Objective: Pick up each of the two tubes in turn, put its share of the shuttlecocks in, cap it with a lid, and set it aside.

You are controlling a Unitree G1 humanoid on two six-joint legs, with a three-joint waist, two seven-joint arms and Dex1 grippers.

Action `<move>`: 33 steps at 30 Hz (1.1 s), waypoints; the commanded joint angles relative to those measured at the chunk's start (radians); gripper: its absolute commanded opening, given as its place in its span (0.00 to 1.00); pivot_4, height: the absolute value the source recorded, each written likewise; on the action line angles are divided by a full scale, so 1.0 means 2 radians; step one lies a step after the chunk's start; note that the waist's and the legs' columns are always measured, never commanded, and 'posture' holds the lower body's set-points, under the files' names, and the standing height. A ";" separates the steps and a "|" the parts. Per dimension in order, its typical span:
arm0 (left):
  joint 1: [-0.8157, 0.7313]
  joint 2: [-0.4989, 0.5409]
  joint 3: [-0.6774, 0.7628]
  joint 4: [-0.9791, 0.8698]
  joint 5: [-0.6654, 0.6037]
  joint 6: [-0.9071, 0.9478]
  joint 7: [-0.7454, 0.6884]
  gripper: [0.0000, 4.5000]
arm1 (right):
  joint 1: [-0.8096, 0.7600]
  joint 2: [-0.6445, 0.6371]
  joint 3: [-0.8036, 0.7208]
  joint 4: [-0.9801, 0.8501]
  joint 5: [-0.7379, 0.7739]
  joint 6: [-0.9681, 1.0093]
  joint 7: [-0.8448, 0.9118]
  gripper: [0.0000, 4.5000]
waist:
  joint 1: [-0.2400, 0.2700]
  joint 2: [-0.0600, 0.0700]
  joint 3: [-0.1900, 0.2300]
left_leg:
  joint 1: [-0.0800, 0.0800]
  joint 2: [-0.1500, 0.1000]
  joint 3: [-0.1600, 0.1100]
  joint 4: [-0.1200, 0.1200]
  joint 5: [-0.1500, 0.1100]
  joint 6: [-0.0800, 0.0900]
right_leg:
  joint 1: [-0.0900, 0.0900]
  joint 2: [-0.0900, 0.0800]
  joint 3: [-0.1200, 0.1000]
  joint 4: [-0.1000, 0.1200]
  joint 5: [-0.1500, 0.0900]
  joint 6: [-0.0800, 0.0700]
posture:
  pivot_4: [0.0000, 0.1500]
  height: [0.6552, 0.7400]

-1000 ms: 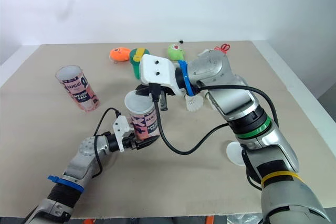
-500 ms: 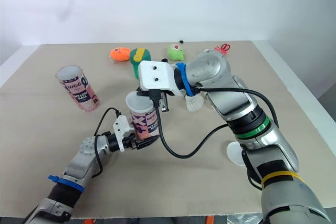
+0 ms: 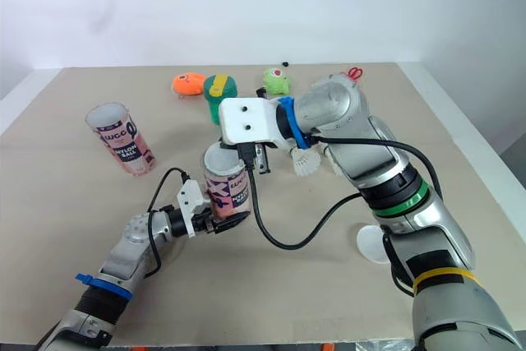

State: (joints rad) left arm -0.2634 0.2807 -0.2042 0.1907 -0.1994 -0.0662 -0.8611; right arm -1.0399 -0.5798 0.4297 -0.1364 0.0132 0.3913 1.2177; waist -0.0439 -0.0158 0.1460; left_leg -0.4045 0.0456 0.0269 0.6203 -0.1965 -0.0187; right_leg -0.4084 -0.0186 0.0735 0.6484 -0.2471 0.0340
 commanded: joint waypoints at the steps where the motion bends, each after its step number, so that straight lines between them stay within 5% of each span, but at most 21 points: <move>1: 0.019 0.004 -0.008 0.056 0.019 0.024 0.009 0.76 | 0.002 0.009 0.000 -0.011 0.003 0.009 -0.001 0.03 | 0.000 0.000 0.000 | 0.000 0.000 0.000 0.000 0.000 0.000 | 0.000 0.000 0.000 0.000 0.000 0.000 | 1.00 1.00; 33: 0.023 0.004 -0.009 0.054 0.019 0.029 0.005 0.76 | 0.075 0.044 0.017 -0.005 -0.032 -0.020 -0.055 0.03 | 0.000 0.003 -0.006 | 0.002 0.000 0.000 -0.001 0.000 0.000 | 0.000 0.000 0.000 -0.001 0.000 0.000 | 1.00 1.00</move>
State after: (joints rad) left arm -0.2567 0.2802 -0.2007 0.2090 -0.2009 -0.0553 -0.8611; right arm -0.9237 -0.5017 0.4059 -0.1557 -0.0430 0.3463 1.0965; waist -0.0448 -0.0094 0.1339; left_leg -0.3992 0.0461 0.0266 0.6178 -0.1967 -0.0191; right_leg -0.4079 -0.0183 0.0727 0.6472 -0.2472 0.0333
